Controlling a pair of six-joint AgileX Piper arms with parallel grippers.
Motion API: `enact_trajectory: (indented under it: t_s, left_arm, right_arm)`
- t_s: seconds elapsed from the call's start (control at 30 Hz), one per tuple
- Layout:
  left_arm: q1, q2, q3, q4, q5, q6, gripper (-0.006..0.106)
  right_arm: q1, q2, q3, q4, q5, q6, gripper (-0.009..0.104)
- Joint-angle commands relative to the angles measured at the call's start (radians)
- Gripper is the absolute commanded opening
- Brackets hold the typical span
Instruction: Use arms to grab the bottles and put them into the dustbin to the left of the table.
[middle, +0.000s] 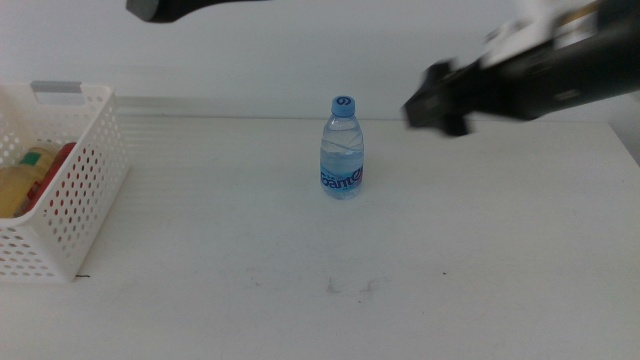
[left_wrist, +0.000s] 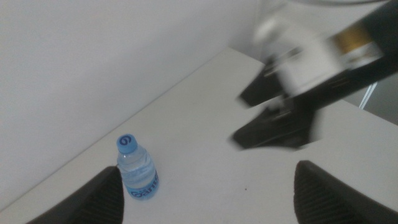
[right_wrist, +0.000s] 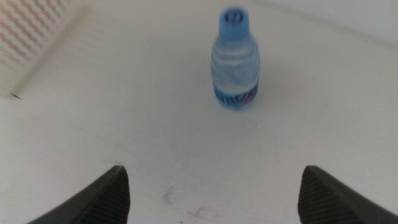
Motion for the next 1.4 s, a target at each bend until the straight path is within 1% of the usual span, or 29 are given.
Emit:
enact_trajectory:
  t_s: [0.0,0.1,0.4,0.47,0.53,0.63,0.73,0.77,0.83,0.87,0.9,0.93,1.0,1.07,1.17,1.37]
  left_arm:
    - [-0.006,-0.007,-0.005,-0.008,-0.018,-0.01,0.094]
    - [-0.006,-0.007,-0.005,-0.008,-0.018,-0.01,0.094]
    - [-0.006,-0.007,-0.005,-0.008,-0.018,-0.01,0.094]
    - [-0.006,-0.007,-0.005,0.0,-0.063,-0.01,0.094]
    - [-0.006,-0.009,-0.001,0.03,-0.105,-0.01,0.094]
    - [-0.018,-0.019,0.058,0.123,-0.179,-0.033,0.094]
    - [-0.06,-0.063,0.242,0.207,-0.396,-0.125,0.094]
    - [-0.082,-0.084,0.348,0.245,-0.533,-0.172,0.094]
    - [-0.124,-0.108,0.598,0.348,-0.851,-0.253,0.094]
    - [-0.131,-0.11,0.73,0.41,-1.058,-0.269,0.094]
    - [-0.128,-0.097,0.855,0.451,-1.259,-0.283,0.094]
    - [-0.12,-0.076,0.945,0.446,-1.445,-0.289,0.094]
    - [-0.111,0.002,1.118,0.376,-1.722,-0.329,0.094]
    - [-0.111,0.089,1.201,0.317,-1.835,-0.384,0.094]
    - [-0.111,0.189,1.218,0.264,-1.864,-0.409,0.094]
    - [-0.111,0.359,1.106,0.259,-1.868,-0.409,0.094]
  right_arm:
    - [0.003,-0.077,-0.003,-0.021,0.05,-0.013,0.093]
    - [0.003,-0.127,-0.003,-0.023,0.046,-0.013,0.093]
    - [0.003,-0.138,-0.003,-0.02,0.048,-0.009,0.093]
    - [0.003,-0.138,-0.003,-0.02,0.048,-0.009,0.093]
    - [0.003,-0.138,-0.003,-0.008,0.048,-0.009,0.093]
    - [0.003,-0.138,-0.003,-0.004,0.048,-0.009,0.093]
    - [0.003,-0.138,-0.003,-0.004,0.048,-0.009,0.093]
    - [0.003,-0.138,-0.003,-0.004,0.048,-0.009,0.093]
    - [0.003,-0.138,-0.003,-0.004,0.048,-0.009,0.093]
    - [0.003,-0.138,-0.003,-0.004,0.048,-0.009,0.093]
    - [0.003,-0.138,-0.003,-0.004,0.048,-0.009,0.093]
    - [0.003,-0.138,-0.003,-0.004,0.048,-0.009,0.093]
    - [0.003,-0.138,-0.003,-0.004,0.048,-0.009,0.093]
    - [0.003,-0.138,-0.003,-0.002,0.048,-0.009,0.093]
    - [0.003,-0.138,-0.003,0.0,0.048,-0.009,0.093]
    - [0.003,-0.138,-0.003,0.0,0.048,-0.009,0.093]
